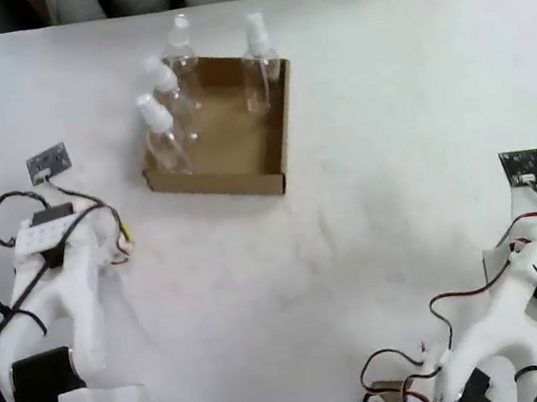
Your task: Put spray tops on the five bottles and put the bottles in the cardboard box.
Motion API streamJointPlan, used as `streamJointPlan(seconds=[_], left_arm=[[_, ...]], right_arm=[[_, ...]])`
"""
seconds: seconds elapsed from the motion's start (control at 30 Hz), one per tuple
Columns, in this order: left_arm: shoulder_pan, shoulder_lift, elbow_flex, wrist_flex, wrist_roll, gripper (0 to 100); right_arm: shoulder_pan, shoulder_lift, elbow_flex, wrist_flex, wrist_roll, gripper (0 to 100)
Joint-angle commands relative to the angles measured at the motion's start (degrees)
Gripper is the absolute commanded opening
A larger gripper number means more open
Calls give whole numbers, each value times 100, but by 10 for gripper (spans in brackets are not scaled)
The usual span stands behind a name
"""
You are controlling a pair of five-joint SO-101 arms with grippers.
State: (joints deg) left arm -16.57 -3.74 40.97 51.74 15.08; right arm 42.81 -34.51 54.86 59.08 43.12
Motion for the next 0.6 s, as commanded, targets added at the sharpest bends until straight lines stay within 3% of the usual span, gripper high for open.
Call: streamJointPlan(seconds=[0.0, 0.2, 0.37, 0.57], left_arm=[[4, -31, -9, -62, -53, 20], [-4, -31, 0, -62, -53, 20], [-4, -31, 0, -62, -53, 20], [-4, -31, 0, -62, -53, 20]], right_arm=[[31, 101, -97, -136, 62, 184], [-31, 1367, -571, -224, 229, 286], [-13, 2492, -1363, -119, 308, 269], [-4, 2624, -1820, 233, 343, 269]])
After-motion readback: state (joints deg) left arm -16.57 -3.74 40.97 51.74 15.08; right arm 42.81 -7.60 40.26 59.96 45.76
